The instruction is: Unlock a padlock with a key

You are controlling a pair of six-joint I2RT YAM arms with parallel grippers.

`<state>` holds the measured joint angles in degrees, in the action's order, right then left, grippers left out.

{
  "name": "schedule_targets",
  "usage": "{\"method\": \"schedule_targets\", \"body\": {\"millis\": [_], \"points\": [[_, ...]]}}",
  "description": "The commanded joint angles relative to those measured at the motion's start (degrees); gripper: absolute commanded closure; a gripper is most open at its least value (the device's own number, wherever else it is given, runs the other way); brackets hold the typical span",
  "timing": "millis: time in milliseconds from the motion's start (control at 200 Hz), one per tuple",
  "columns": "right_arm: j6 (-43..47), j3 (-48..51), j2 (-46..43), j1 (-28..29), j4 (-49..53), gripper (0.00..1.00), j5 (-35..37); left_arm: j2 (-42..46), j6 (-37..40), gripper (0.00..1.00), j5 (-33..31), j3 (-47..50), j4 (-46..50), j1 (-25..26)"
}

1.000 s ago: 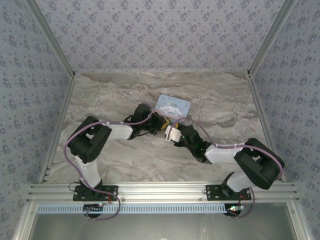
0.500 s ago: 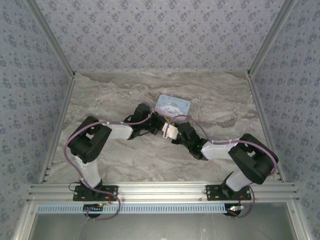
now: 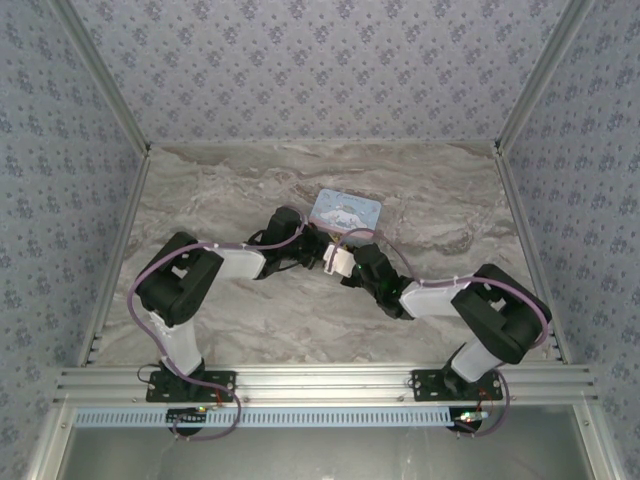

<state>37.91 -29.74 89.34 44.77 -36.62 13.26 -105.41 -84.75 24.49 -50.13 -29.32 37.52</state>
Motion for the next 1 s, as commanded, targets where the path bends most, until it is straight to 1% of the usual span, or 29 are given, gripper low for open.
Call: {"method": "schedule_targets", "body": {"millis": [0,185,405,660,795,899,994], "points": [[-2.18,-1.86,1.21,0.3,-2.14,0.85,0.54,0.44,-0.61,1.0,1.52,-1.57,-2.97,0.48],[-4.52,-1.64,1.46,0.23,-3.62,0.89,1.16,0.38,-0.63,1.0,1.52,-1.46,-3.02,0.51],[-7.8,-1.18,0.75,0.48,-3.97,1.0,1.23,0.29,-0.68,1.0,1.49,-1.37,-3.2,0.47],[-8.54,-1.18,0.94,0.84,-3.28,1.0,1.16,0.2,-0.8,1.0,1.44,-1.0,-3.54,0.54],[-10.5,-1.15,0.68,0.93,-2.82,1.0,1.4,0.29,-0.94,1.0,1.36,-0.76,-3.66,0.54],[-14.9,-1.5,-0.23,0.93,-0.85,1.0,1.28,0.38,-0.94,1.0,1.27,-0.63,-3.76,0.46],[-21.45,-1.85,-1.37,0.67,1.65,1.0,0.1,0.4,-0.94,1.0,1.24,-0.54,-3.73,0.5]]}}
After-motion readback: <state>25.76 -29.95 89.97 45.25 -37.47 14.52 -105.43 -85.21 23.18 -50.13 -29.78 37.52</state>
